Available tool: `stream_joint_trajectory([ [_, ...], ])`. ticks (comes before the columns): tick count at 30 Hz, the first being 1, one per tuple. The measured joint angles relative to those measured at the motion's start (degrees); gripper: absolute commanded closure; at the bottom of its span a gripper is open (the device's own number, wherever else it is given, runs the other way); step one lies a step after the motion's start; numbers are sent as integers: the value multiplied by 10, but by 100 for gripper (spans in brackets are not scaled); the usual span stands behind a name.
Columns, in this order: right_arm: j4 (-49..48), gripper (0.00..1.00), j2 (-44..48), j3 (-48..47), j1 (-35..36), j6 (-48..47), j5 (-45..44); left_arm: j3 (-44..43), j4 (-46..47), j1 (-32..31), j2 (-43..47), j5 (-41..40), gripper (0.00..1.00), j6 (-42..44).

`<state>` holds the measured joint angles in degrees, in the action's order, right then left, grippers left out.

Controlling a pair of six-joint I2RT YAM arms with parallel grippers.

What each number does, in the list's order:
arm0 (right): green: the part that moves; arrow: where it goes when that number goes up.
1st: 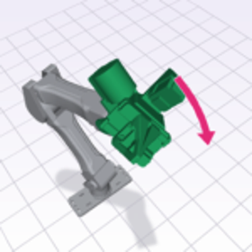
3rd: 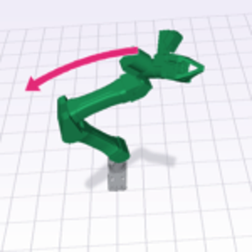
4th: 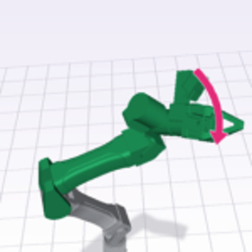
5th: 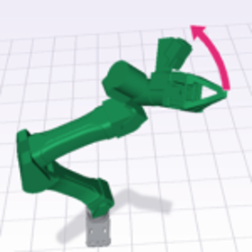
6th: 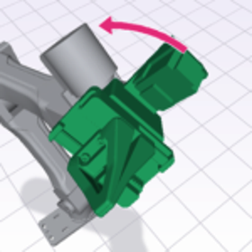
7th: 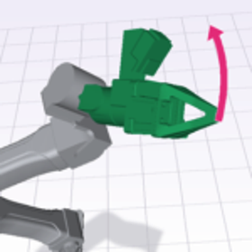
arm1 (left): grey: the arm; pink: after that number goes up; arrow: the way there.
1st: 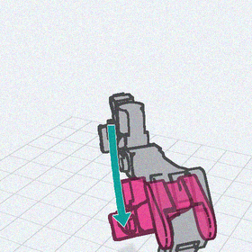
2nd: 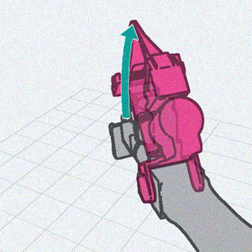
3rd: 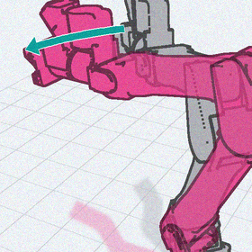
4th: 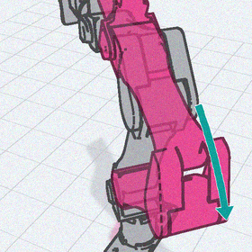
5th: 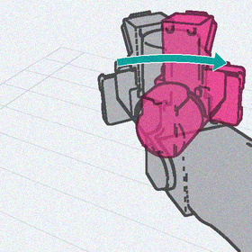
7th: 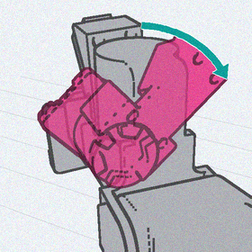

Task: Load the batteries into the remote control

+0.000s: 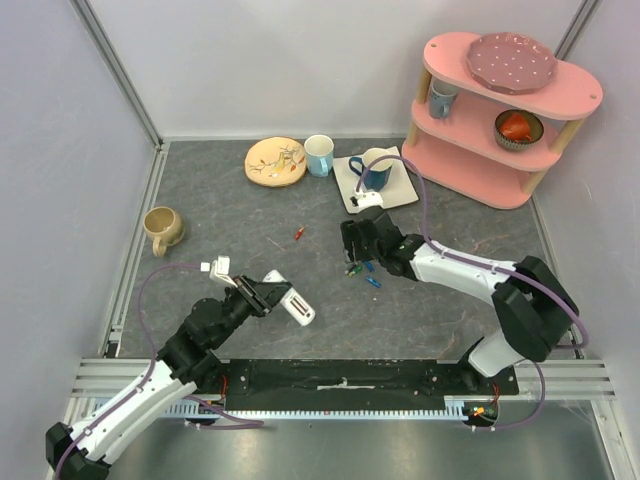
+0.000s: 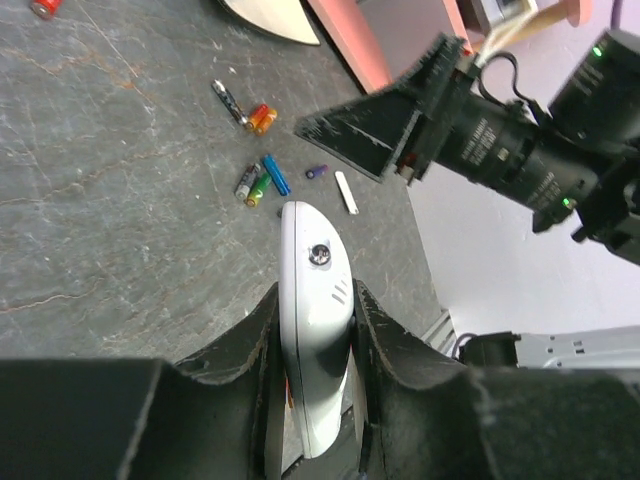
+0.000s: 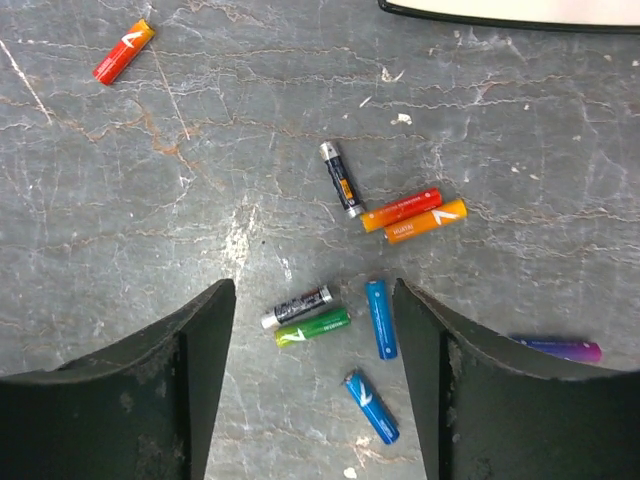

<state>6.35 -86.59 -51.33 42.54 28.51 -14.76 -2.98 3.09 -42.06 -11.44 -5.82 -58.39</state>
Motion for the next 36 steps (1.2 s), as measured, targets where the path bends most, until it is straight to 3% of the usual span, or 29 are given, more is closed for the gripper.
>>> stream_joint_trajectory([
  [7,0,2,-46,-23,0,4,1,2,78,1,-50,61,98,0],
  [16,-51,13,-37,-6,-27,66,26,3,238,4,-120,116,98,2],
  [36,-54,16,-3,41,-28,-6,54,4,424,4,-143,198,98,7],
])
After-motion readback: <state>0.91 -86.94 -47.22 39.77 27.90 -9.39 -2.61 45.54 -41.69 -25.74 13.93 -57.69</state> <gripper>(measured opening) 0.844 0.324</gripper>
